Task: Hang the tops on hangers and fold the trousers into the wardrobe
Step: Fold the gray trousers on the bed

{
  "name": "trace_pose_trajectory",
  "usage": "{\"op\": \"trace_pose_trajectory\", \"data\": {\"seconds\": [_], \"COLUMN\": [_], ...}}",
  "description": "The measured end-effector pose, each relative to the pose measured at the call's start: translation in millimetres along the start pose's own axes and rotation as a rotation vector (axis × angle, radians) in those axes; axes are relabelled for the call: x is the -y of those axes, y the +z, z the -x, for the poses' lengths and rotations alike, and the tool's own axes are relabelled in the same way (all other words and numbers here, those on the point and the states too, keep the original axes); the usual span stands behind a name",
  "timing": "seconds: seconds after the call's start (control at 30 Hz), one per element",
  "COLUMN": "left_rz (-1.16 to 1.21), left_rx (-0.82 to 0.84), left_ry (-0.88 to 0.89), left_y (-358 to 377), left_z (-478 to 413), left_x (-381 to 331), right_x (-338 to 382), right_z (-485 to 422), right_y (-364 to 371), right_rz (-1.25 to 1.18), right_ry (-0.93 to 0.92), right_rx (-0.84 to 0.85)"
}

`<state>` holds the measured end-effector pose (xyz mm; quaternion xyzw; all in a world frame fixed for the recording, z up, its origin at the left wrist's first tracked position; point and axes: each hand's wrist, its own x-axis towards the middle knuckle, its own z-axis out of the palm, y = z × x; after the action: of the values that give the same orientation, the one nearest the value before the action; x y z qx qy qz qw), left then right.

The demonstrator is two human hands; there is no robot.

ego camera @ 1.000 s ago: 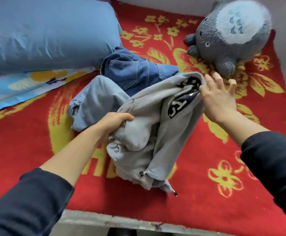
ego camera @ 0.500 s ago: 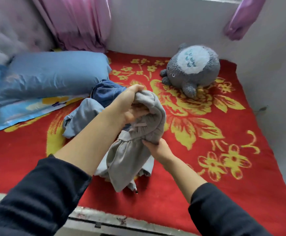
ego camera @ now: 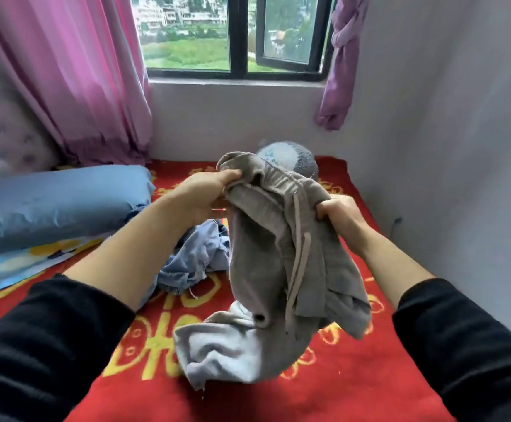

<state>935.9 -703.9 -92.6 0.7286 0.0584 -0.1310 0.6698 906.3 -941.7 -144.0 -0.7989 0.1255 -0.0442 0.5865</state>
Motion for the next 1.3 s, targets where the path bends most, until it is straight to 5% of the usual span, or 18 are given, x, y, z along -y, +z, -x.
{"op": "trace_pose_trajectory", "data": {"seconds": [0.1, 0.2, 0.3, 0.53, 0.67, 0.8, 0.97, 1.1, 1.23, 1.3], "left_rz": [0.229, 0.322, 0.350, 0.447, 0.378, 0.262, -0.031, -0.507, -0.292, -0.113], "left_rx": [0.018, 0.054, 0.076, 0.068, -0.075, -0.104, -0.115, -0.305, -0.314, -0.322], "left_ry": [-0.061, -0.101, -0.140, -0.152, -0.177, -0.243, -0.093, 0.060, -0.004, -0.014], "left_y": [39, 70, 93, 96, 64, 37, 23, 11, 9, 12], "left_z": [4, 7, 11, 11, -1, -12, -22, -25, -35, -41], "left_x": [-12, -9, 3, 11, 26, 44, 52, 51, 33, 18], "right_x": [-8, -41, -85, -136, -122, -67, 0, 27, 16, 9], "right_z": [22, 52, 70, 73, 46, 16, 21, 24, 18, 17], "right_y": [-7, 6, 30, 45, 20, -22, -61, -93, -113, -119], "right_rz": [0.050, -0.058, 0.183, 0.437, 0.001, -0.168, 0.036, 0.614, 1.352, 1.412], "right_ry": [-0.093, -0.132, -0.002, 0.408, 0.558, 0.406, 0.250, 0.089, -0.073, -0.002], "right_rx": [-0.207, -0.109, 0.042, -0.016, -0.116, -0.164, 0.046, 0.240, -0.138, -0.320]}}
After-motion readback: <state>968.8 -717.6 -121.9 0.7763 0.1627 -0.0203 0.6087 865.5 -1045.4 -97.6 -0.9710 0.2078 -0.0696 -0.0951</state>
